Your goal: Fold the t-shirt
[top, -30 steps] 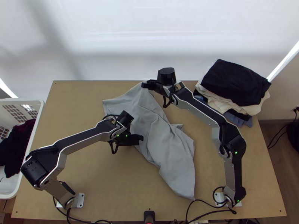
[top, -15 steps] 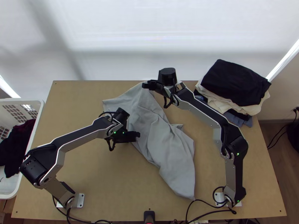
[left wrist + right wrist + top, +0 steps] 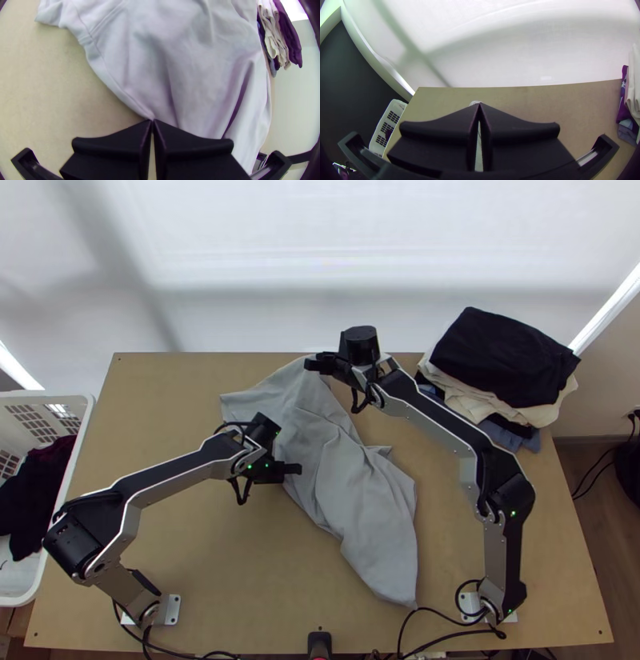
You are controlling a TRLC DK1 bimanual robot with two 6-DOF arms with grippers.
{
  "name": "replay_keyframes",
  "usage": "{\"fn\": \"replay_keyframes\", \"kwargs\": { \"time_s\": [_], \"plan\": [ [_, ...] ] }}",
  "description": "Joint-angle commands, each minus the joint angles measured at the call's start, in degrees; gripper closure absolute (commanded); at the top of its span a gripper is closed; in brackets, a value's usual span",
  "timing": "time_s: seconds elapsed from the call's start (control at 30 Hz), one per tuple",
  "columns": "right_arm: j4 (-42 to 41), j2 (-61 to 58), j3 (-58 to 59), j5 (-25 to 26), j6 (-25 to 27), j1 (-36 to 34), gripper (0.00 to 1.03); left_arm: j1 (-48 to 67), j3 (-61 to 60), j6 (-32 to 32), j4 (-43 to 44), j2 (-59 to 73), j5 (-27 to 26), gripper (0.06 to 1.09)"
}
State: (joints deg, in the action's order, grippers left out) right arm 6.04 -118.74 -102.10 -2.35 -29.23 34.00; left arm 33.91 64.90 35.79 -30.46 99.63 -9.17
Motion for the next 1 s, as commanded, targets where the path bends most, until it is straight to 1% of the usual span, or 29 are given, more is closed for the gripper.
{"fn": "replay_keyframes", "kwargs": {
  "time_s": [0.0,0.1,0.27,0.4,0.5,0.63,0.73,0.87,0.97],
  "plan": [
    [-1.1,4.2,1.7,0.8,1.5,-0.7,1.0,-3.8,0.6,0.2,0.0,-4.8,0.6,1.04],
    [-1.2,6.1,1.6,1.6,2.7,-1.4,1.0,-7.5,2.9,0.1,-0.8,-8.2,0.8,1.04],
    [-4.4,9.8,1.6,2.5,5.0,-3.1,1.0,-14.3,7.1,-0.4,-2.3,-12.5,2.0,1.04],
    [-6.1,13.3,1.1,4.0,6.6,-4.2,1.0,-19.8,12.1,-2.7,-4.6,-15.7,2.0,1.04],
    [-6.2,16.1,0.2,5.0,6.7,-5.5,1.0,-24.3,16.3,-4.9,-6.8,-17.4,2.0,1.04],
    [-6.8,20.3,0.9,5.3,7.7,-6.4,1.0,-29.9,20.8,-7.6,-7.6,-20.2,2.0,1.04],
    [-11.4,24.3,4.1,5.4,9.1,-6.4,1.0,-32.2,23.1,-8.1,-6.5,-22.9,2.4,1.04],
    [-23.4,30.5,11.1,5.4,10.6,-6.0,1.0,-34.1,26.5,-8.1,-5.1,-26.1,2.6,1.04],
    [-24.3,33.3,11.8,5.4,11.3,-5.4,1.0,-34.7,29.1,-8.6,-4.4,-27.7,2.8,1.04]
  ]
}}
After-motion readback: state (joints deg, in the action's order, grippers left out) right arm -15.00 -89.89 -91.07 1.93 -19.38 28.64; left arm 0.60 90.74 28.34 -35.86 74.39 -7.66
